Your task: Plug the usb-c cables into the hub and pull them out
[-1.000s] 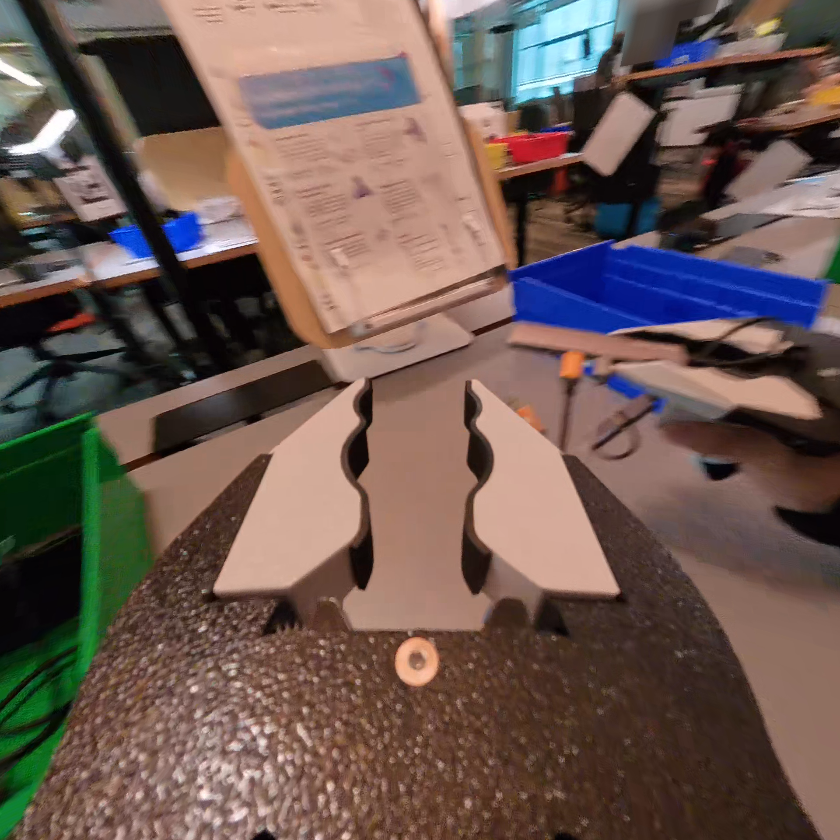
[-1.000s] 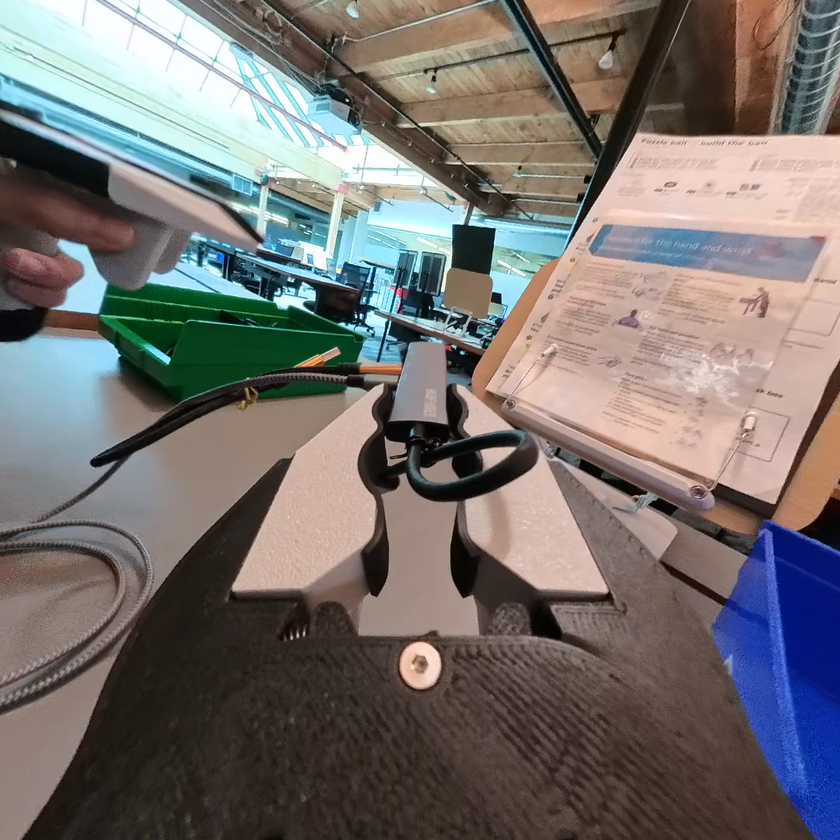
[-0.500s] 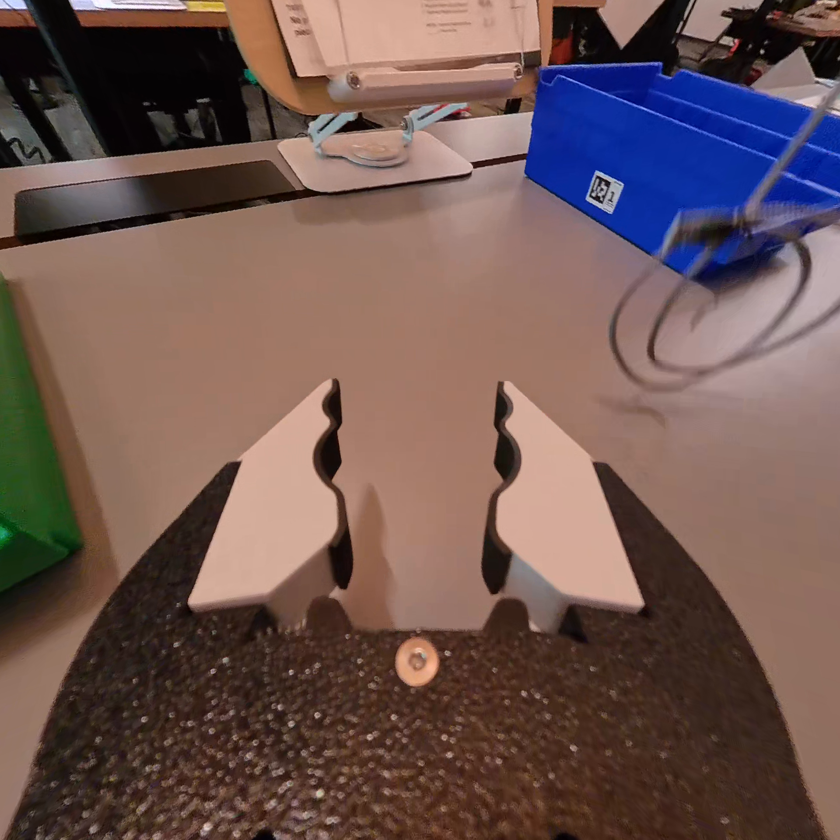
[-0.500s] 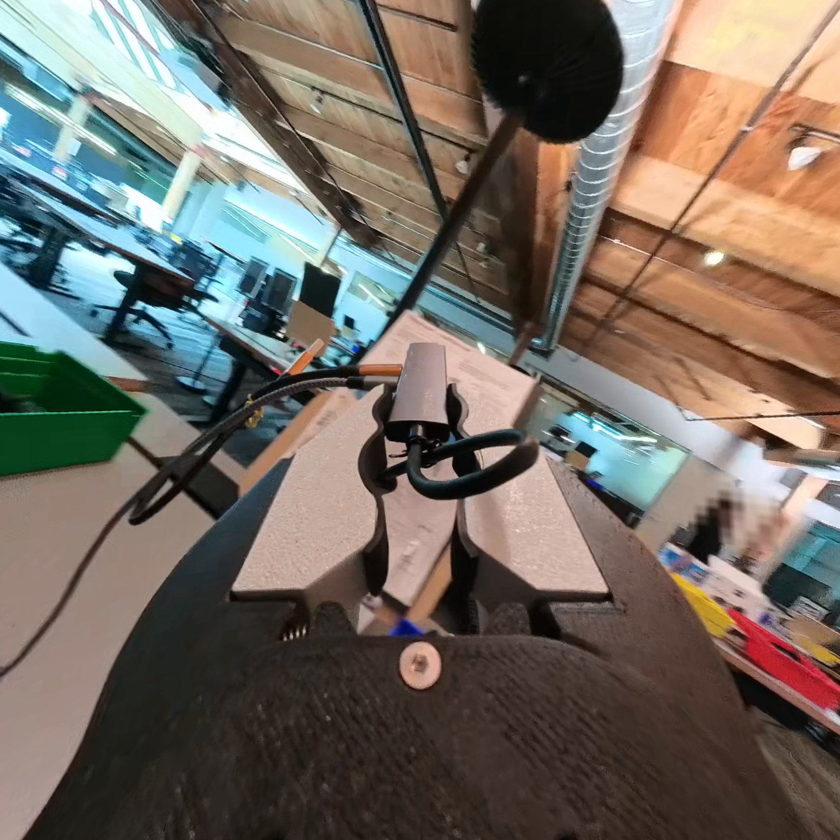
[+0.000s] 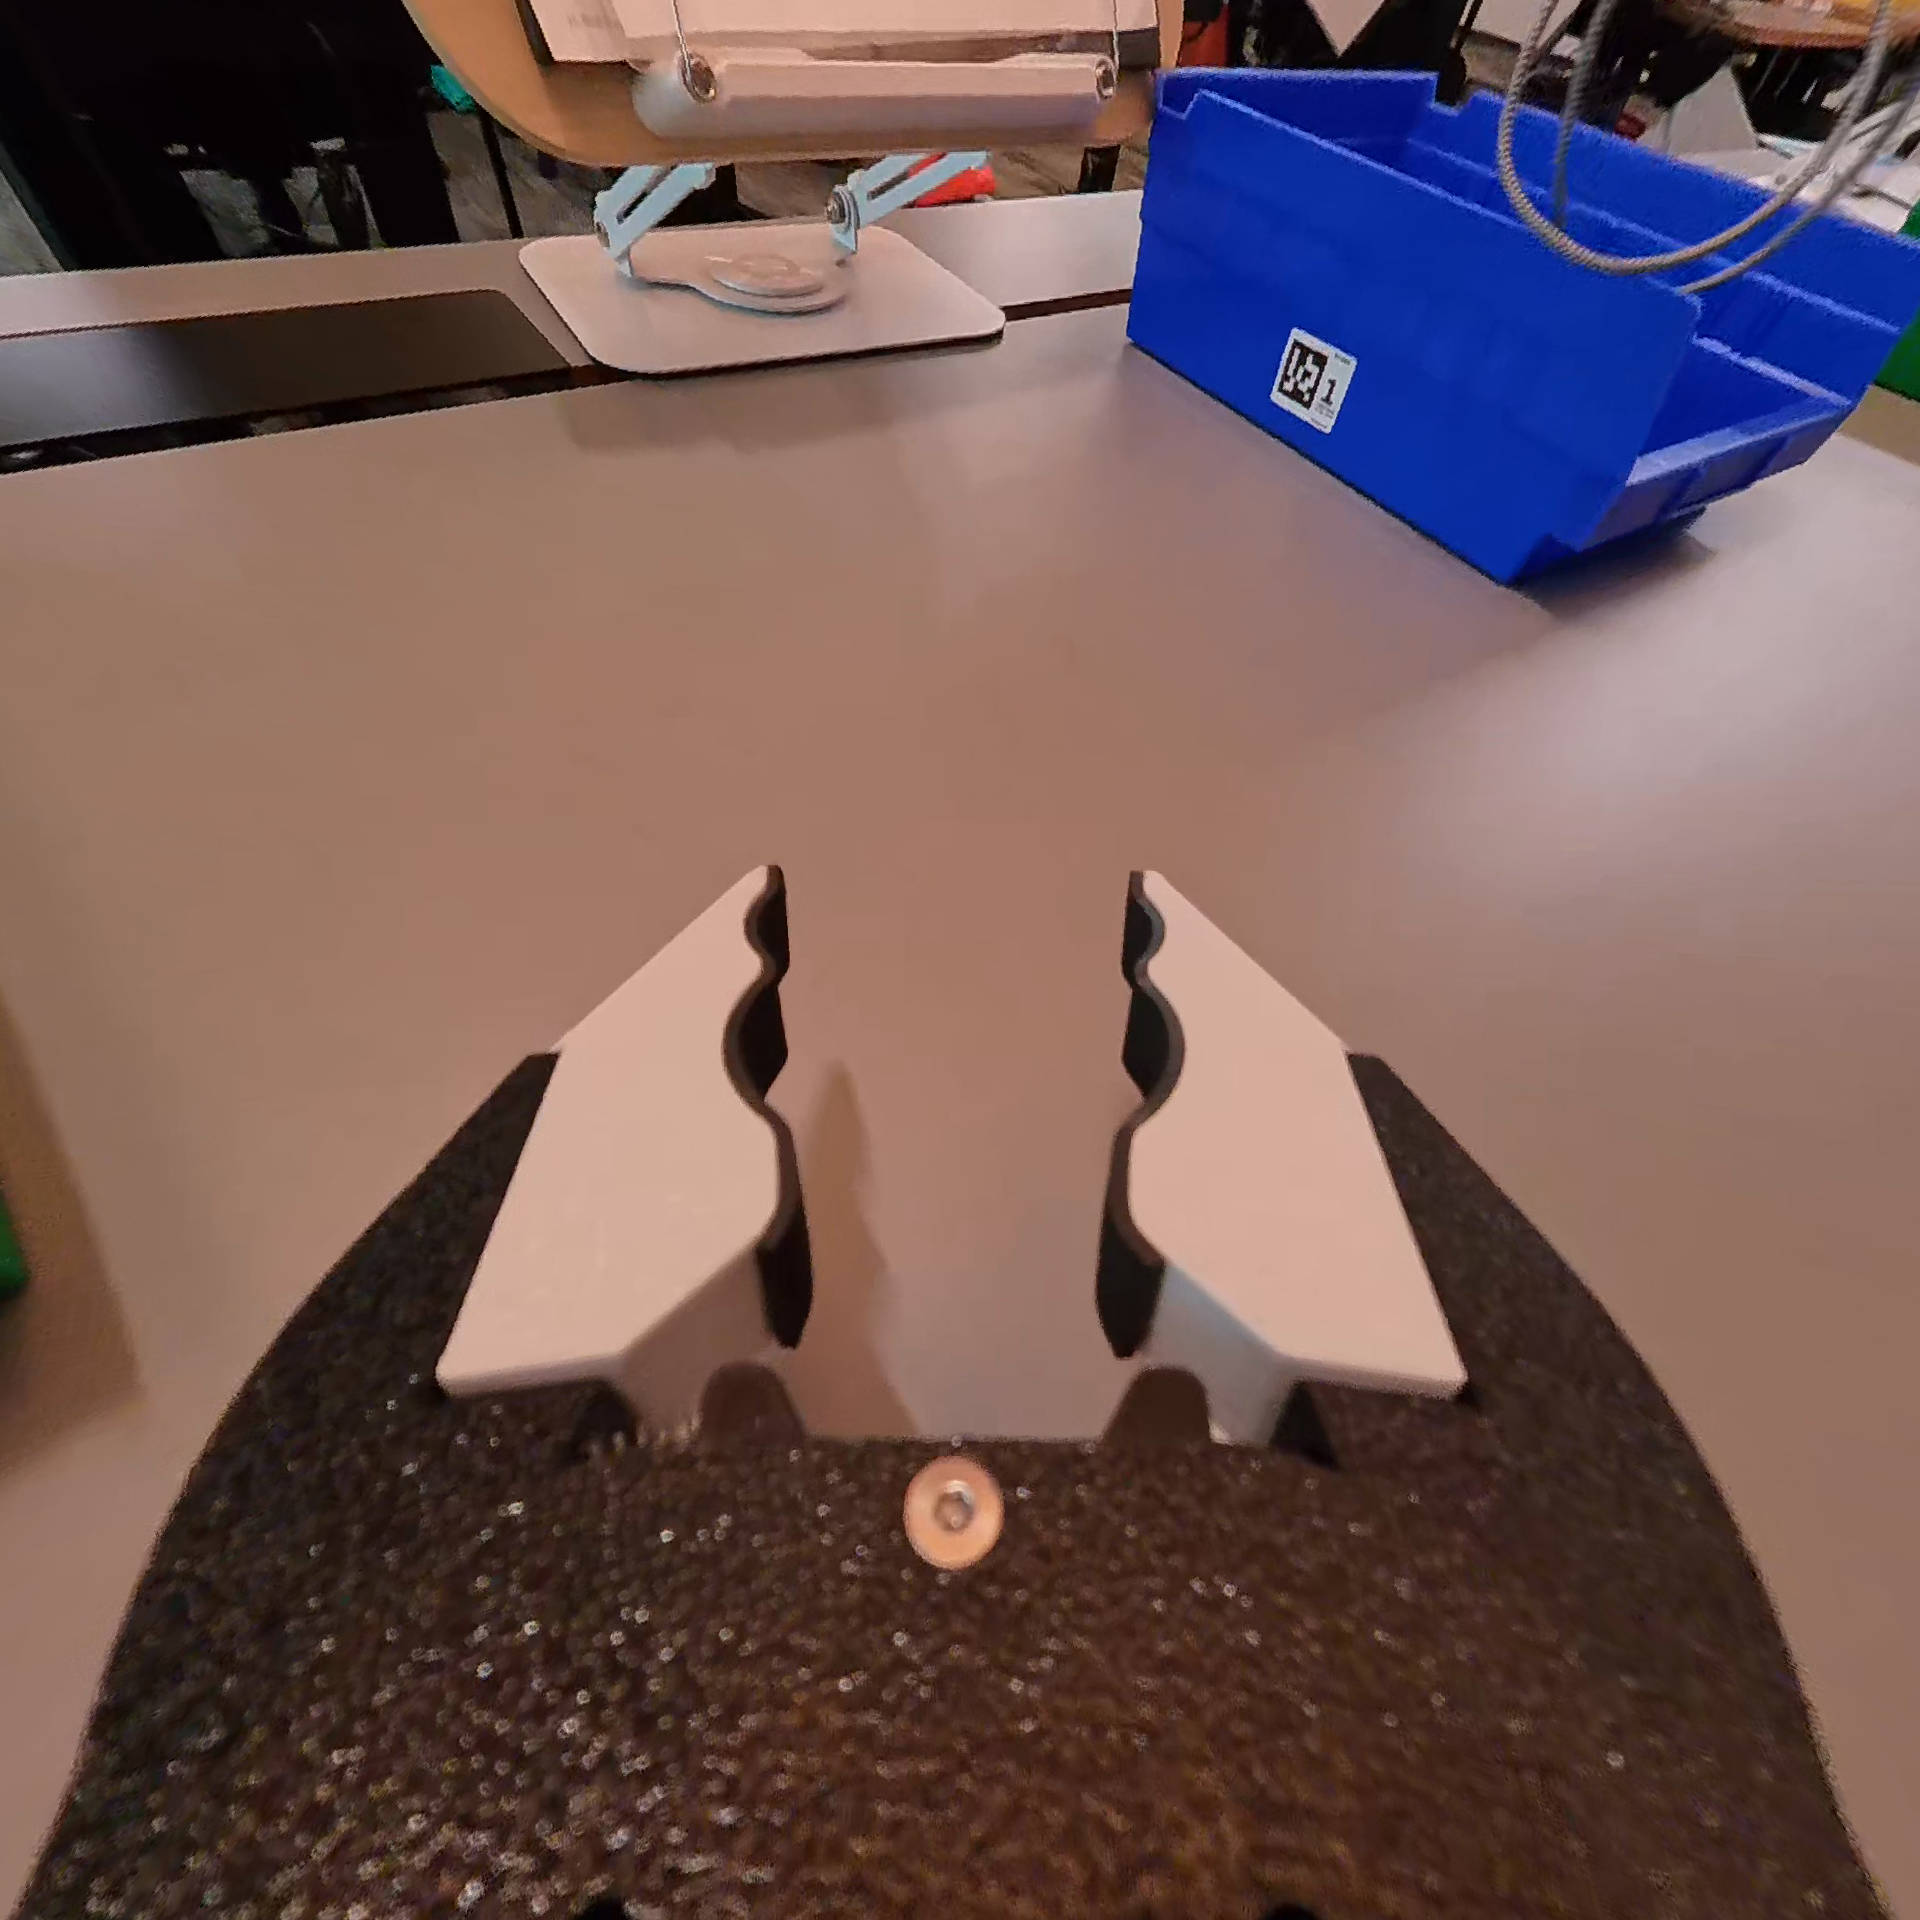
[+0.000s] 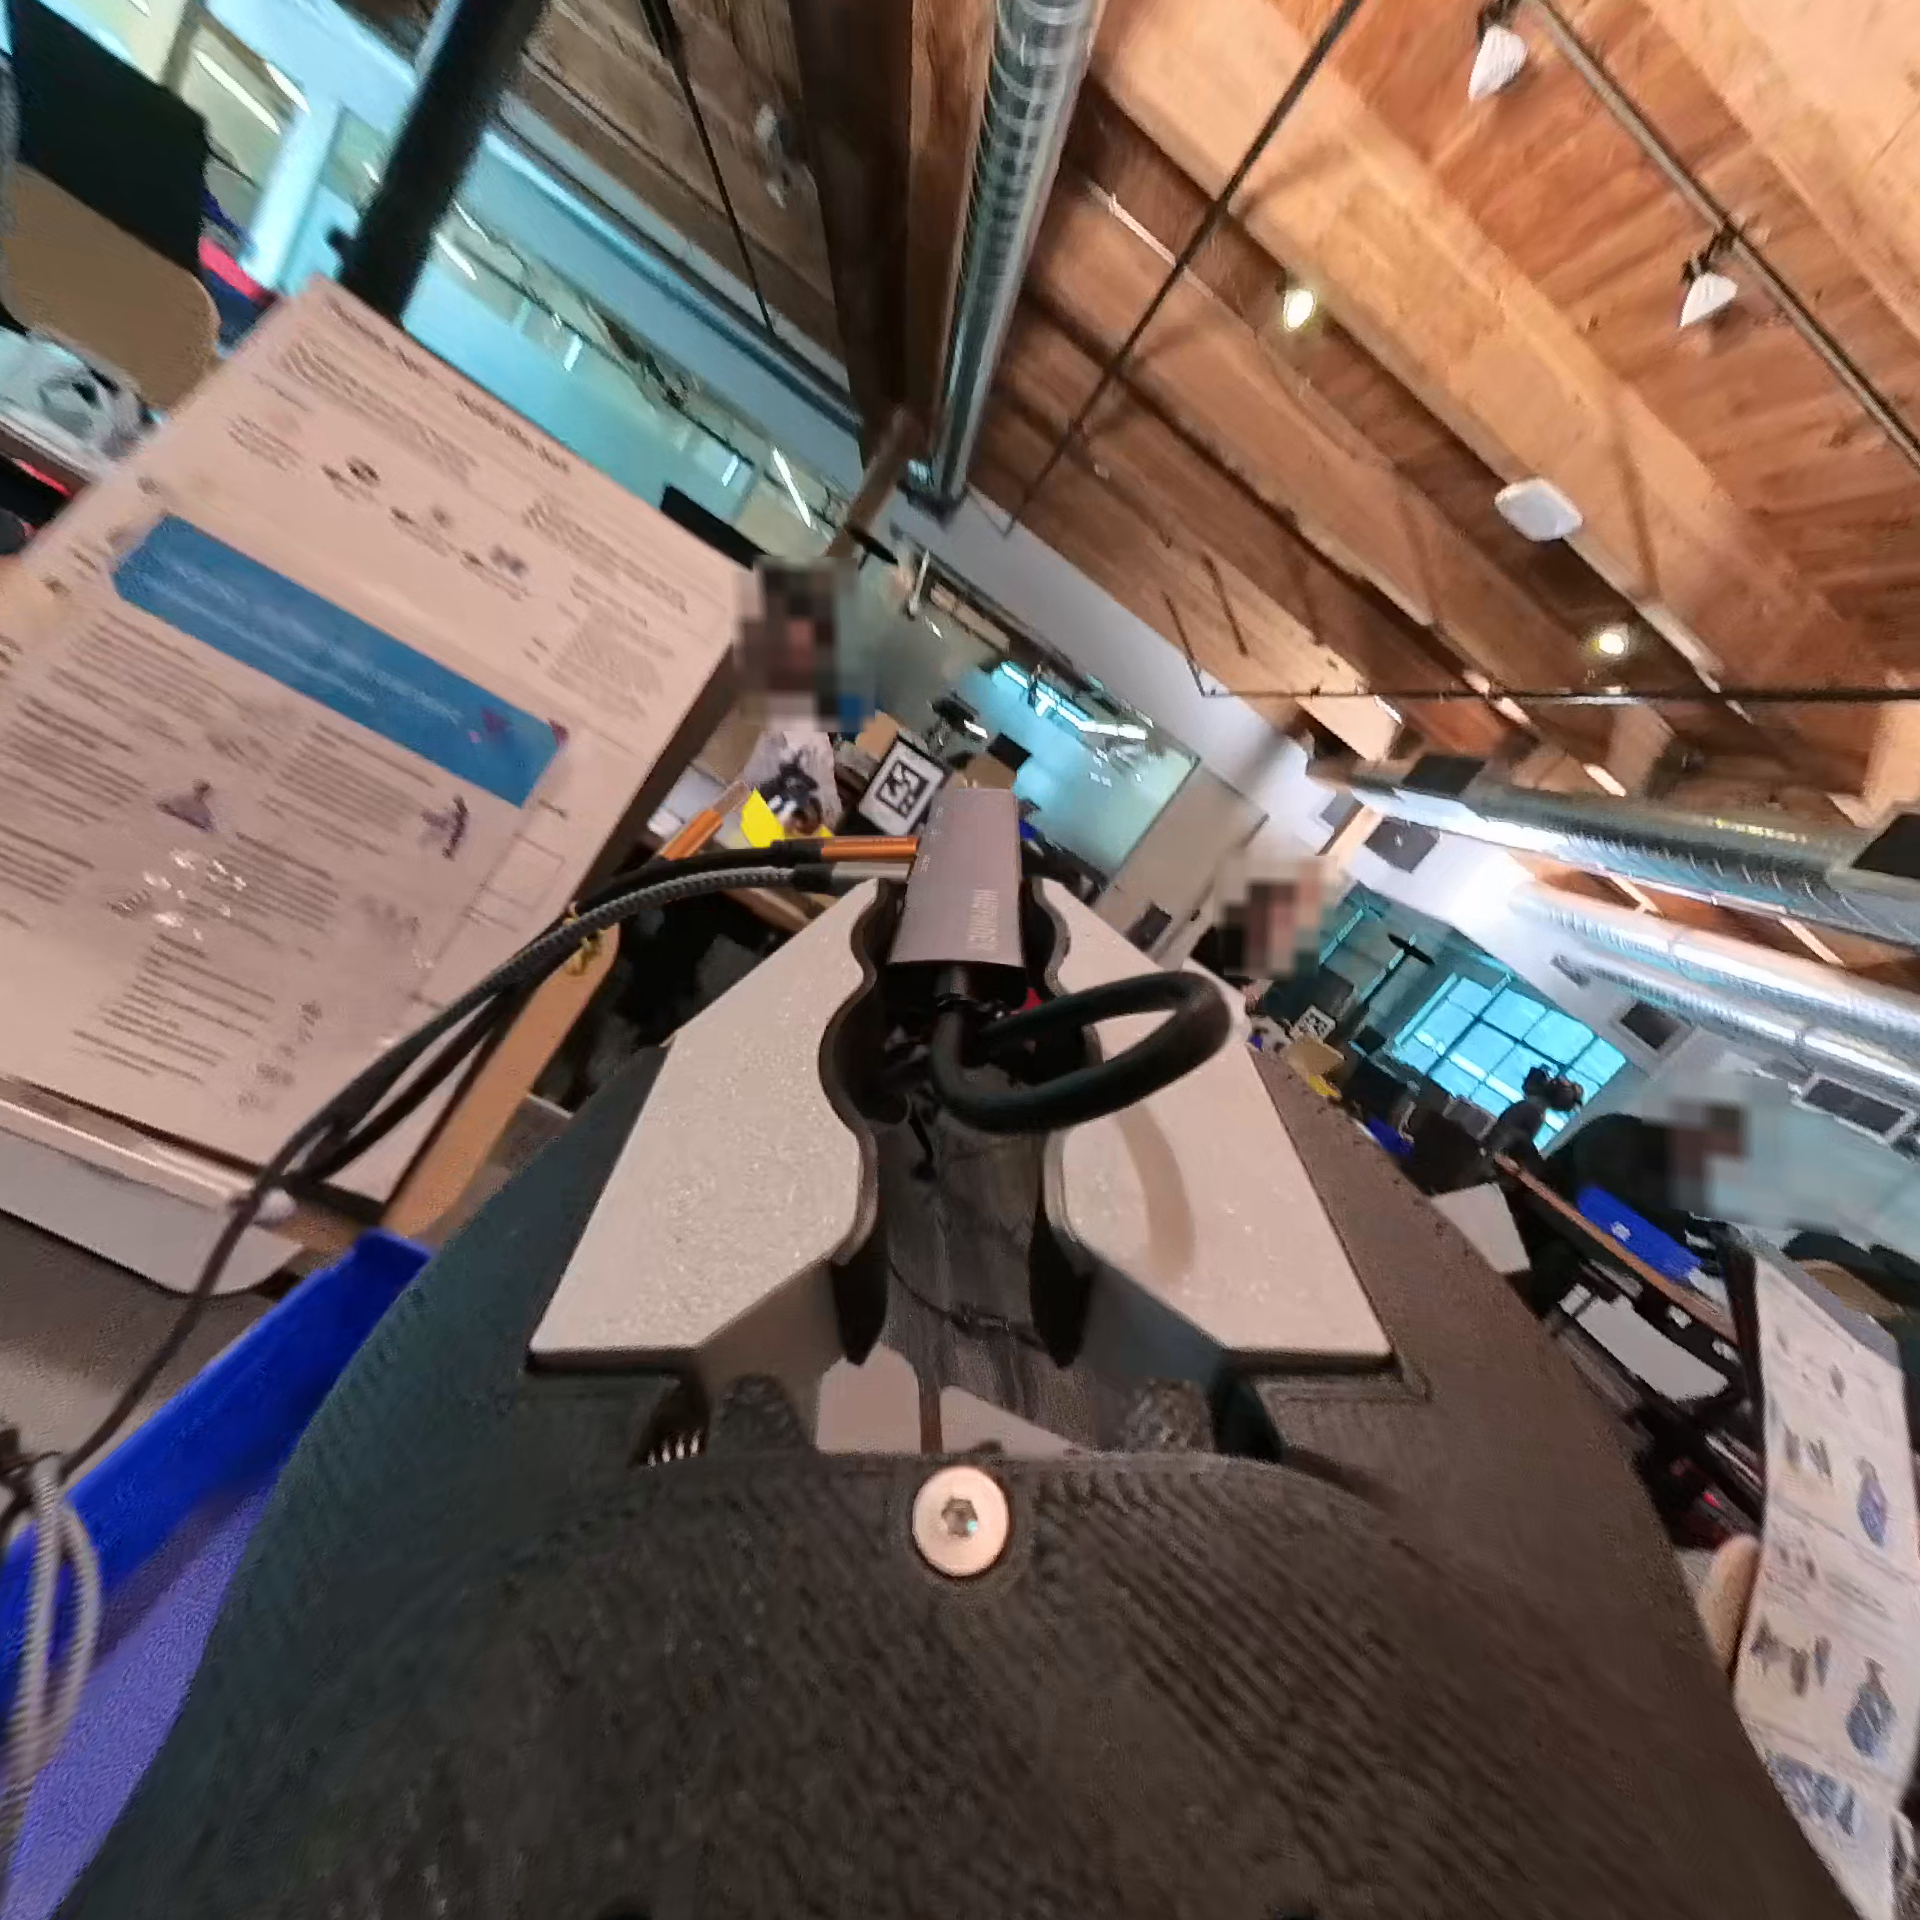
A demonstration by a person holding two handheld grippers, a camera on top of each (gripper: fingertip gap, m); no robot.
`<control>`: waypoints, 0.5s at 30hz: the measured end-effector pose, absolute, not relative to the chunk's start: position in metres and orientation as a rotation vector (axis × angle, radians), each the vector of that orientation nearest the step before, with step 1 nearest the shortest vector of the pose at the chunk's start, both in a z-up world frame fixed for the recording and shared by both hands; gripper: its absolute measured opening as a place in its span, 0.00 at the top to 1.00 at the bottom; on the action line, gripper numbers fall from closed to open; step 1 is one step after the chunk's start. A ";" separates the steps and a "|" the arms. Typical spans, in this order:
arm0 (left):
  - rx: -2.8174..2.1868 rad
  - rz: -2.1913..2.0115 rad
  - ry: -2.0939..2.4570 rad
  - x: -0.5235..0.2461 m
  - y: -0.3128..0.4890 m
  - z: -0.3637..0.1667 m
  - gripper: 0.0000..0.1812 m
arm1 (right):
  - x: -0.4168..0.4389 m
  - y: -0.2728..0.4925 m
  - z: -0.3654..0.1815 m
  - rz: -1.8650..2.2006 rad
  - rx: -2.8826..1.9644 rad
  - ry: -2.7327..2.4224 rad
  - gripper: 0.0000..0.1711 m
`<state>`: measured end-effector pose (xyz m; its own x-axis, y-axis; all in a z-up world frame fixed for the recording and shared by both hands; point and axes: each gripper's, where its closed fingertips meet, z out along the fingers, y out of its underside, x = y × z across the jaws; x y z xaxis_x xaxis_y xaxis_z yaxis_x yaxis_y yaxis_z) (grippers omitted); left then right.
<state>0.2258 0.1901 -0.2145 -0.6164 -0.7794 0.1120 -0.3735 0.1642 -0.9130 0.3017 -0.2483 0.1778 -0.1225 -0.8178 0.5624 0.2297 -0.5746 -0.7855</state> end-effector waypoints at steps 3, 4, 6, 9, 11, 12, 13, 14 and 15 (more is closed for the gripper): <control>-1.087 -1.435 2.074 0.225 0.191 -0.216 0.65 | 0.322 -0.248 0.147 -1.766 -1.511 0.709 0.86; -1.094 -1.436 2.073 0.226 0.192 -0.217 0.66 | 0.329 -0.255 0.136 -1.829 -1.559 0.739 0.86; -1.102 -1.446 2.082 0.225 0.191 -0.218 0.66 | 0.334 -0.273 0.130 -1.967 -1.592 0.775 0.86; -1.094 -1.427 2.088 0.224 0.194 -0.221 0.66 | 0.335 -0.286 0.137 -1.893 -1.501 0.852 0.86; -1.099 -1.421 2.092 0.225 0.197 -0.222 0.66 | 0.336 -0.296 0.143 -1.925 -1.493 0.878 0.86; -1.105 -1.428 2.091 0.225 0.197 -0.222 0.66 | 0.334 -0.297 0.149 -1.931 -1.485 0.872 0.86; -1.110 -1.433 2.087 0.226 0.198 -0.222 0.66 | 0.331 -0.296 0.156 -1.912 -1.471 0.857 0.86; -1.112 -1.438 2.085 0.226 0.198 -0.222 0.66 | 0.327 -0.292 0.165 -1.870 -1.444 0.840 0.86; -1.113 -1.439 2.085 0.226 0.198 -0.222 0.66 | 0.320 -0.286 0.178 -1.837 -1.398 0.821 0.86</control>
<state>0.2264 0.1983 -0.2217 -0.6182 -0.7754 0.1286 -0.3951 0.1651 -0.9037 0.3202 -0.2865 0.1776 -0.1938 -0.8166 0.5437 0.1399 -0.5716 -0.8085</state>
